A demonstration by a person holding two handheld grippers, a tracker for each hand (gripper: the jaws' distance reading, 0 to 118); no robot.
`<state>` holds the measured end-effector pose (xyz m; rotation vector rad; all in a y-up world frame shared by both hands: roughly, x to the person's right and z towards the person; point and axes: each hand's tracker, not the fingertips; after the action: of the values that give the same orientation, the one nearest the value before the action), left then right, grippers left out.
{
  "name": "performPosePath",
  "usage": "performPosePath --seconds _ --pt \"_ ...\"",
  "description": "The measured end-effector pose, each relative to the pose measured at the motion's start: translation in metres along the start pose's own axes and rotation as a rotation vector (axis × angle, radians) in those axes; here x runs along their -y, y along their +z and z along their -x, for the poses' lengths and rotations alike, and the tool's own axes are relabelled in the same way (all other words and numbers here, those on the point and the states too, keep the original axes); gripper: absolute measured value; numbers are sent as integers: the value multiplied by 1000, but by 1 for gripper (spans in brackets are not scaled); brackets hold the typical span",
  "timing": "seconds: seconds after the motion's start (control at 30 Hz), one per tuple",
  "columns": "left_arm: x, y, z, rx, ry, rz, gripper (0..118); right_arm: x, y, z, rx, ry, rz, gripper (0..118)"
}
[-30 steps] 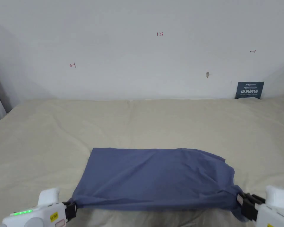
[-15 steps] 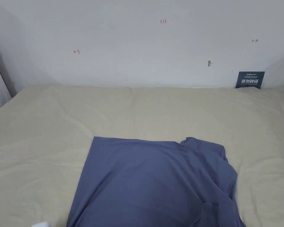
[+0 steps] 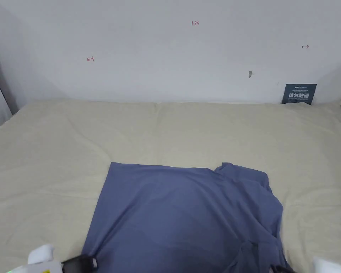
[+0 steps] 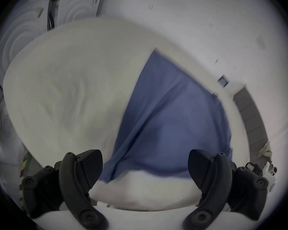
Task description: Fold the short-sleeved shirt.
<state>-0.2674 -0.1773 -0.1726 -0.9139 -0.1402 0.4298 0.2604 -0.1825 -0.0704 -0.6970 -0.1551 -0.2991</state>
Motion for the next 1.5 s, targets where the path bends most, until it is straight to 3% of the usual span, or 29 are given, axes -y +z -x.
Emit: performPosePath --seconds 0.2,0.4,0.43,0.47,0.5,0.53,0.57,0.6,0.63,0.73,1.0,1.03,1.13,1.17,1.4,1.5 --pt "-35 58 -74 100 -192 -280 106 -63 58 39 -10 89 -368 94" --pt "-25 77 -133 -72 -419 -629 106 -82 88 80 55 208 -598 94" --pt "-23 74 -136 -82 -444 -660 105 -81 90 85 65 228 -622 89" --pt "-19 74 -139 -70 -450 -677 99 -80 92 88 82 239 -637 76" --pt "-14 76 -141 -52 -467 -705 85 -80 91 92 115 246 -649 48" --pt "-11 76 -142 -30 -484 -733 40 -80 91 95 111 240 -650 0" --pt "-11 75 -143 -37 -473 -709 0 -80 90 96 147 242 -680 0" --pt "-10 72 -142 -52 -461 -634 0 -78 89 96 102 237 -655 0" --pt "-12 73 -139 21 -466 -644 0 -80 88 96 95 233 -645 0" --pt "-11 69 -131 13 -445 -617 0 -77 84 96 98 234 -638 0" --pt "0 37 -77 -90 -431 -281 0 -65 73 85 86 221 -565 0" --pt "2 30 -68 -114 -440 -199 16 -64 71 83 89 222 -553 0" --pt "13 15 -39 -159 -404 -56 111 -57 64 79 86 224 -519 0" --pt "16 9 -30 -159 -374 -17 117 -57 64 79 84 223 -509 0" --pt "42 -25 7 -202 -304 117 116 -45 55 77 71 210 -450 0" --pt "45 -40 8 -245 -295 96 94 -41 55 75 75 214 -432 0"
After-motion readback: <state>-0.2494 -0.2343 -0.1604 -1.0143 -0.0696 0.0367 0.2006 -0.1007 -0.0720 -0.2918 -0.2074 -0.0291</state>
